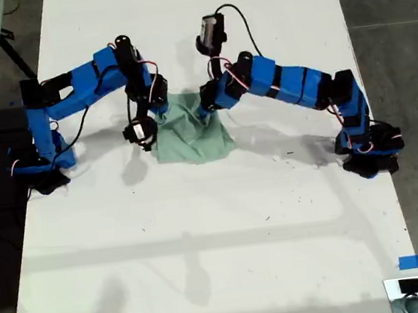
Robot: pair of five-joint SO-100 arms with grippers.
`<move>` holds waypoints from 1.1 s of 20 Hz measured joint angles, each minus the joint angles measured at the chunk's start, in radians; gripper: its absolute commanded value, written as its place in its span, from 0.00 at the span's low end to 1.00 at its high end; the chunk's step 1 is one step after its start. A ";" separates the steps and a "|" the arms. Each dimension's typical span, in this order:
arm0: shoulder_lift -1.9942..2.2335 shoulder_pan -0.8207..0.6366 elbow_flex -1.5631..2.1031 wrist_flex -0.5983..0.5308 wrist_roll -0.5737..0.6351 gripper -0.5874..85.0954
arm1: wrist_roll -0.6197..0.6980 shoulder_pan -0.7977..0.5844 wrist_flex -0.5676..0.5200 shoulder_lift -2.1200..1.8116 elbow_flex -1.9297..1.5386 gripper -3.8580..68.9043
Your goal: Fold t-shirt
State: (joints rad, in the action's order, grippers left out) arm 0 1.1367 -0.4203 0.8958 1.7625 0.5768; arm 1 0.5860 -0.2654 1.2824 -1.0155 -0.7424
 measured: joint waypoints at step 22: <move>0.578 -0.371 0.046 0.143 0.103 0.32 | 0.087 -0.396 0.244 -0.460 -0.106 0.30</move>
State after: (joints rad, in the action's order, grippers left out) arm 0 1.7150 -0.7915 0.9419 1.9052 0.6796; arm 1 0.6734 -0.6611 1.5263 -1.4757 -0.8483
